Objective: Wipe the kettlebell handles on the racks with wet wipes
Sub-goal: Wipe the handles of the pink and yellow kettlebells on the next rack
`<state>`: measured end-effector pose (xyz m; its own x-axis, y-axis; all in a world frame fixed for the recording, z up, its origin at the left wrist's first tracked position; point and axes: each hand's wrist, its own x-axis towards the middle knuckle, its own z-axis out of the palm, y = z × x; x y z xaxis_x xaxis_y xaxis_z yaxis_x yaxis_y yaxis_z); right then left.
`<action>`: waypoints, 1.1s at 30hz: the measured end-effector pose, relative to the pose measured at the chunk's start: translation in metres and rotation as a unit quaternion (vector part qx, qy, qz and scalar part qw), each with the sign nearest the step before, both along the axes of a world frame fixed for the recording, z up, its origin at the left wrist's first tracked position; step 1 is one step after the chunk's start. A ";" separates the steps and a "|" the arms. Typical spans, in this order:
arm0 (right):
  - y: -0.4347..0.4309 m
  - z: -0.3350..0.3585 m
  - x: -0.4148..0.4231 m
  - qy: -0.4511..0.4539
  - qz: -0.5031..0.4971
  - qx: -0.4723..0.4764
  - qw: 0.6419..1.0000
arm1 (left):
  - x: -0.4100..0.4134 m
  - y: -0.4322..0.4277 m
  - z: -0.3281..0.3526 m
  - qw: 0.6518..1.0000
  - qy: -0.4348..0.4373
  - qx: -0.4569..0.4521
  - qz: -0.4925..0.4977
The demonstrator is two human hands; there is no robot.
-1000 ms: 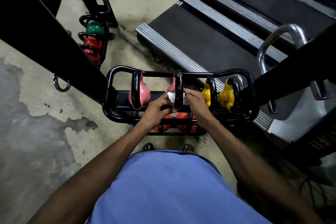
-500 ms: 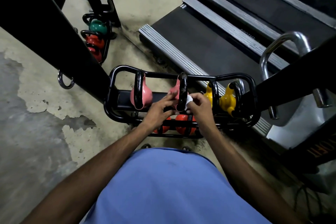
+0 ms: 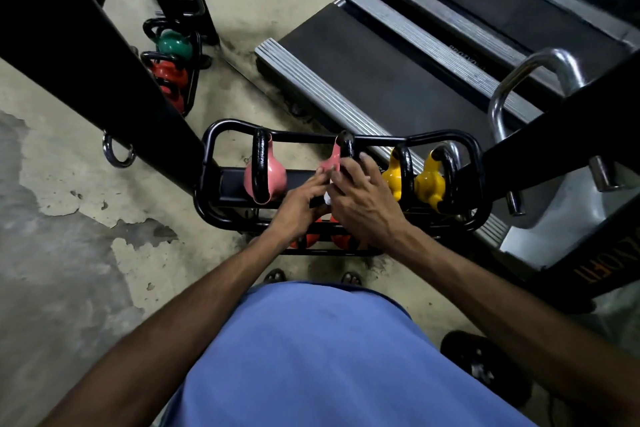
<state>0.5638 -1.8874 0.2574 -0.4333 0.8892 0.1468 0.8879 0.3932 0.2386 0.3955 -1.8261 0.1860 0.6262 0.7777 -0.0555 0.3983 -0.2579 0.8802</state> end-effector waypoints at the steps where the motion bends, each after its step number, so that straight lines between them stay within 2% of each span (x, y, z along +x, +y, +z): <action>1: 0.007 0.008 -0.004 -0.028 -0.009 -0.022 0.999 | 0.000 -0.001 -0.003 1.000 0.002 0.007 -0.002; 3: 0.018 0.022 -0.014 -0.098 -0.011 -0.073 0.992 | 0.002 -0.004 -0.002 0.998 -0.029 -0.045 0.014; 6: 0.021 0.030 -0.023 -0.181 0.021 -0.111 0.977 | 0.003 -0.008 0.007 0.979 -0.074 -0.155 0.108; 8: 0.019 0.030 -0.020 -0.195 0.065 -0.102 0.973 | 0.004 -0.008 0.010 0.959 -0.119 -0.231 0.117; 10: 0.014 0.034 -0.017 -0.182 0.097 -0.107 0.973 | 0.007 -0.006 0.010 0.952 -0.125 -0.257 0.114; 11: 0.011 0.035 -0.015 -0.169 0.103 -0.106 0.975 | 0.007 -0.005 0.009 0.964 -0.123 -0.223 0.079; 13: 0.005 0.035 -0.011 -0.135 0.113 -0.083 0.981 | 0.007 -0.004 0.002 0.993 -0.052 -0.102 0.013; 15: -0.002 0.034 -0.006 -0.091 0.122 -0.049 0.987 | 0.003 -0.001 0.003 1.000 -0.013 -0.024 -0.007; 20: -0.024 0.026 0.003 -0.017 0.090 -0.054 0.994 | -0.001 -0.001 0.007 1.000 -0.003 -0.017 0.000; 22: -0.029 0.020 0.006 0.023 0.033 -0.063 0.997 | -0.001 -0.002 0.010 1.000 -0.005 -0.021 -0.004; 24: -0.035 0.015 0.008 0.107 -0.060 -0.070 0.990 | -0.003 -0.002 0.012 0.999 -0.005 -0.032 -0.002; 26: -0.044 0.017 0.012 0.270 -0.172 -0.059 0.946 | -0.004 -0.005 0.017 0.999 -0.005 -0.024 0.024; 29: -0.051 0.030 0.025 0.499 -0.301 -0.044 0.811 | -0.007 -0.016 0.034 0.996 -0.013 0.035 0.085; 31: -0.050 0.038 0.038 0.548 -0.341 -0.042 0.763 | -0.005 -0.024 0.049 0.990 -0.027 0.094 0.098; 33: -0.045 0.043 0.057 0.560 -0.358 -0.032 0.746 | 0.004 -0.031 0.063 0.984 -0.046 0.147 0.086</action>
<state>0.6210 -1.9329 0.3008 0.5196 0.8544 0.0068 0.5042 -0.3001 -0.8098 0.3997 -1.8574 0.2487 0.4756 0.8469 0.2377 0.3811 -0.4420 0.8121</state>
